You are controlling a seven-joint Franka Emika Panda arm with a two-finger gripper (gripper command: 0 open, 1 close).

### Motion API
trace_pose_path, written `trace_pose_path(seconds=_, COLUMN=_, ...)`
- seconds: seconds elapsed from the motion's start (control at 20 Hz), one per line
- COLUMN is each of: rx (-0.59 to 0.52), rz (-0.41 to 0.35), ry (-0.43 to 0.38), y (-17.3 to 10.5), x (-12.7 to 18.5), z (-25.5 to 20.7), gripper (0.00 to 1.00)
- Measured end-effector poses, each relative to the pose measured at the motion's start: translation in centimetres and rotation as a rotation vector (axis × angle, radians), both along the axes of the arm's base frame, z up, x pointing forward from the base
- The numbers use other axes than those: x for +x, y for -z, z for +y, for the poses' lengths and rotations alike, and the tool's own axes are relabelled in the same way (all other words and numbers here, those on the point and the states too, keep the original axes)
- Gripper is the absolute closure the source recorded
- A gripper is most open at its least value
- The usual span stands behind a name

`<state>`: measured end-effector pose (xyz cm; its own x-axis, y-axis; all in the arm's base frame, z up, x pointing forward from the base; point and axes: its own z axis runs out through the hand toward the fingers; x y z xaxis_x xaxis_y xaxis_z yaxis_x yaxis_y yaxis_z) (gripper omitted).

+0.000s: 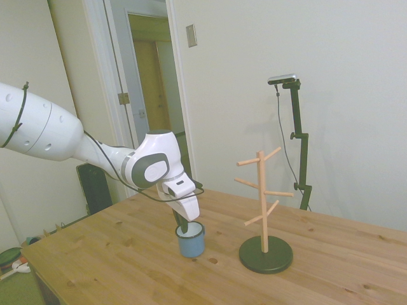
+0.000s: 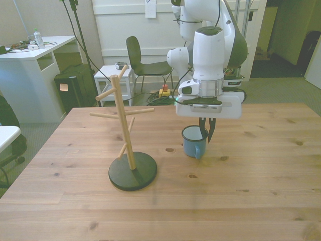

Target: Hang the mug

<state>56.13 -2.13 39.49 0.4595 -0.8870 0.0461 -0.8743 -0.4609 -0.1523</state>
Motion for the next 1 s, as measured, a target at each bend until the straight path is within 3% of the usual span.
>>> trace_pose_path(seconds=0.3, rx=-0.002, rz=-0.014, ry=-0.004, y=-1.0, x=-0.2, z=-0.3, gripper=1.00)
trace_pose_path(seconds=0.8, rx=-0.007, rz=-0.049, ry=0.010, y=-5.7, x=-1.9, z=-3.7, gripper=1.00)
trace_pose_path(seconds=1.0, rx=-0.012, rz=-0.071, ry=0.022, y=-9.1, x=-2.6, z=-6.4, gripper=1.00)
